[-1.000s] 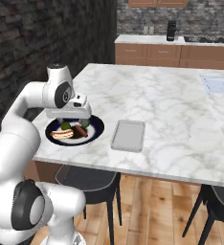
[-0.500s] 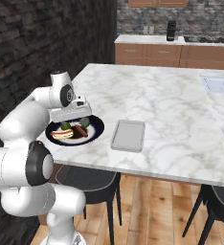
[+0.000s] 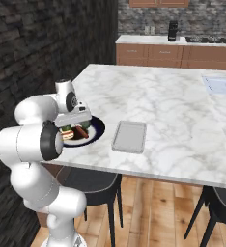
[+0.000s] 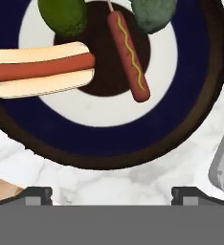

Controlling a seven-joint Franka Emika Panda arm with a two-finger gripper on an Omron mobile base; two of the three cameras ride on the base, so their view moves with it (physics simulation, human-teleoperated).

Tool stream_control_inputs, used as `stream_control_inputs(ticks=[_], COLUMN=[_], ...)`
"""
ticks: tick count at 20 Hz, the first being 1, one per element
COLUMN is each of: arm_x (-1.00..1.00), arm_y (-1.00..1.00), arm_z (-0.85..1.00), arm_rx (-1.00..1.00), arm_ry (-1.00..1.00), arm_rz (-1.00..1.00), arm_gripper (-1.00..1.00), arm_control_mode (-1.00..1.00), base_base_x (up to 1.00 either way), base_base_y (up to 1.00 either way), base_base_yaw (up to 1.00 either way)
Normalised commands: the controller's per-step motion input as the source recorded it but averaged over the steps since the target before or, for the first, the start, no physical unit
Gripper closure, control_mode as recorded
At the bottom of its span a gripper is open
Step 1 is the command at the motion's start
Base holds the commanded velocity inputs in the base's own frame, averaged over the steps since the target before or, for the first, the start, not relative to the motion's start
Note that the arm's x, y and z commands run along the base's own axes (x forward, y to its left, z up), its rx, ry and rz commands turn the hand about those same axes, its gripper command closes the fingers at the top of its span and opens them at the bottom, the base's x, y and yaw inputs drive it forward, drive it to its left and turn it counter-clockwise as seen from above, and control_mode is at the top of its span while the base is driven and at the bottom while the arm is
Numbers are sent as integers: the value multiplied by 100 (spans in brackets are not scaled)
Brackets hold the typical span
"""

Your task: Place one cooked food and one vegetable from the large plate to each tupperware container.

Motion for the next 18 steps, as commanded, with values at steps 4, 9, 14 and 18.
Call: stream_control_inputs(ticks=[4,9,14,18], arm_x=[49,54,41,37], arm_y=[21,-8,-1,-6], arm_z=[-45,-24,-34,-44], arm_rx=[4,1,0,0], arm_ry=[-7,0,0,0], arm_rz=[1,0,0,0], arm_gripper=[-100,-100,-100,-100], arm_control_mode=[-100,-100,-100,-100], base_base_x=[0,0,0,0], base_base_y=[0,0,0,0], base_base_yaw=[0,0,0,0])
